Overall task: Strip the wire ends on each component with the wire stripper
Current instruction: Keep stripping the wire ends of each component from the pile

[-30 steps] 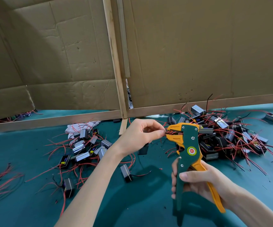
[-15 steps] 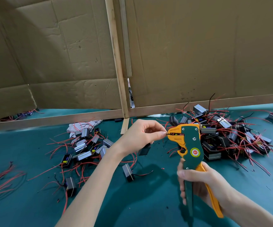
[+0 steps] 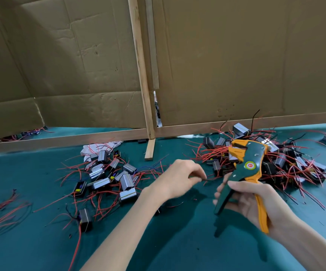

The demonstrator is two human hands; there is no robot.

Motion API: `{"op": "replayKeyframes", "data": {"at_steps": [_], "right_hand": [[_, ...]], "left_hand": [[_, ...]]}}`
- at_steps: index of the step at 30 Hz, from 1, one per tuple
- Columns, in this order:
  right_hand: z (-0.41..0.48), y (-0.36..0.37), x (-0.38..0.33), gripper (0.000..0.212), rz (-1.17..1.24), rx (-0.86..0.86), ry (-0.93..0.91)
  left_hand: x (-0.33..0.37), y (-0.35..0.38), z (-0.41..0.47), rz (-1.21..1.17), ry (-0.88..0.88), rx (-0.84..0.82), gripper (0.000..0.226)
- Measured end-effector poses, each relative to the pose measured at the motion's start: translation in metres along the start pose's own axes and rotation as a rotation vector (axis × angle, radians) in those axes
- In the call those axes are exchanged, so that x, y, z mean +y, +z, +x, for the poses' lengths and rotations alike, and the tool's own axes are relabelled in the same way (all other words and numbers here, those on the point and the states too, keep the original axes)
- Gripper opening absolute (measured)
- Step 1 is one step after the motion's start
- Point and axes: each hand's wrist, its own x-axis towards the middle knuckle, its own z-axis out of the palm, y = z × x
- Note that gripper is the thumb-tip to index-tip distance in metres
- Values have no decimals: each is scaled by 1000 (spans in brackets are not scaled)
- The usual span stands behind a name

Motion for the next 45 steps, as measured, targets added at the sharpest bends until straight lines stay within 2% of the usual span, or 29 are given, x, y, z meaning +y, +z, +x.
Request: {"op": "replayKeyframes", "data": {"at_steps": [1,5,7,9,11,13,15,18,20,23,27,31,35,38,42,45], "right_hand": [[0,-1,-3,14,16,14,-11],[0,-3,-11,18,37,57,-17],[-2,-3,-12,20,37,62,-7],[-3,-2,-12,20,32,60,7],[-3,-1,-11,20,17,53,20],[-4,0,-10,20,9,44,30],[-5,0,-9,20,10,41,37],[-4,0,-9,20,3,51,27],[-4,0,-9,20,-4,57,23],[-4,0,-9,19,-5,48,29],[-4,-3,-9,20,-22,13,51],[-3,-3,-7,24,-102,-53,67],[-3,-2,-3,23,-146,-108,73],[-3,-2,-2,19,-174,-148,72],[-5,-1,-2,29,-196,-266,81],[-6,0,-1,27,-191,-319,76]], "left_hand": [[6,-3,-1,-104,22,-33,22],[23,-50,-16,-874,217,-93,42],[21,-79,-30,-1107,324,-124,46],[11,-101,-42,-1046,263,-56,52],[-11,-110,-46,-667,99,-20,58],[-31,-105,-43,-238,-94,-167,66],[-43,-90,-36,-106,-164,-301,61],[-46,-57,-23,-212,-97,-400,39],[-47,-38,-18,-291,-67,-409,25],[-50,-24,-15,-483,-94,-301,13],[-41,-17,-11,-694,-129,-73,20],[-29,-20,-4,-582,-69,114,26],[-17,-26,-2,-652,-54,232,33],[-6,-31,-5,-687,2,236,32],[9,-37,-9,-669,64,214,23],[15,-39,-10,-626,77,225,15]]}}
